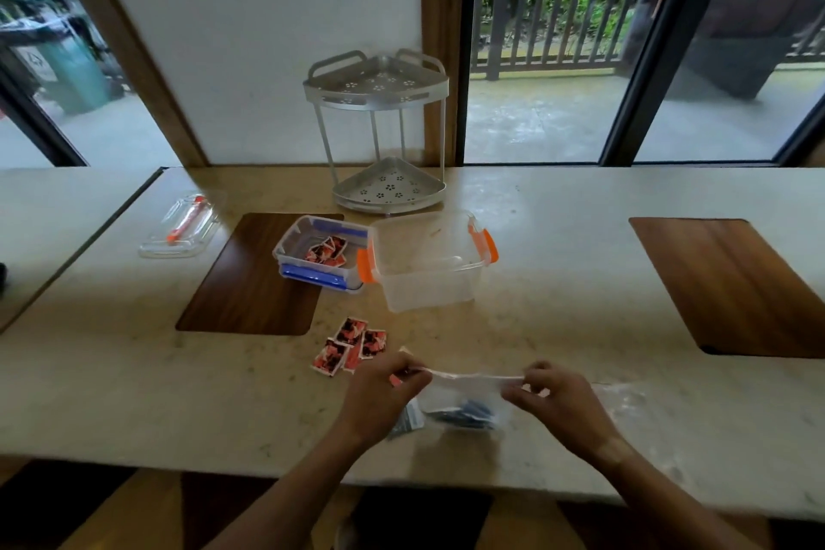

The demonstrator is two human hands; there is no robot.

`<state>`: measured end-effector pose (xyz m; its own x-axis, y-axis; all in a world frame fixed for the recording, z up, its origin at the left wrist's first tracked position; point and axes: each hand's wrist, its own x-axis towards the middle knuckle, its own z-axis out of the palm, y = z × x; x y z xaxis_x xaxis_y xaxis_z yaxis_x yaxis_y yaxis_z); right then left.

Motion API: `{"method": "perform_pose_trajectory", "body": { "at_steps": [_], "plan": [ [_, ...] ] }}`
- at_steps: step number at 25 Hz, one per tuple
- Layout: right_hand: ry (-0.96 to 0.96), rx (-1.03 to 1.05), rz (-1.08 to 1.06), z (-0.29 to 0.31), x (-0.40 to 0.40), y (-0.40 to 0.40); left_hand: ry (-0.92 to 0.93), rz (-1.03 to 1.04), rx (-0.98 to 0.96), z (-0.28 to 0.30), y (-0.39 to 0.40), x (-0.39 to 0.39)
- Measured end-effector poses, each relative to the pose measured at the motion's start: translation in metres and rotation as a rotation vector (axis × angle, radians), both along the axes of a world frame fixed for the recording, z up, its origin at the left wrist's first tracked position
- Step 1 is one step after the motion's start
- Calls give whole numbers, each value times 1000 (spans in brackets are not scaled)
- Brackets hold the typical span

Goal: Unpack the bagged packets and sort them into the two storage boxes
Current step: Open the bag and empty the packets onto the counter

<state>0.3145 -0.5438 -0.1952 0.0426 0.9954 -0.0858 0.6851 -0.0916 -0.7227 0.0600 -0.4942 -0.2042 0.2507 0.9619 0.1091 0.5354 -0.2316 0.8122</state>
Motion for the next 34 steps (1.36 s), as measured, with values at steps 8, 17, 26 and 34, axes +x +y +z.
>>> {"method": "perform_pose_trajectory", "body": {
  "at_steps": [8,17,26,34],
  "plan": [
    [-248,24,258,45,-25,15,63,-131,-109,12,8,2],
    [35,-298,247,52,-34,30,167,-200,-95,26,27,7],
    [331,-273,-109,50,-54,37,-27,-155,-577,42,22,21],
    [488,-343,-93,39,-70,35,-241,-142,-863,38,21,17]
  ]
}}
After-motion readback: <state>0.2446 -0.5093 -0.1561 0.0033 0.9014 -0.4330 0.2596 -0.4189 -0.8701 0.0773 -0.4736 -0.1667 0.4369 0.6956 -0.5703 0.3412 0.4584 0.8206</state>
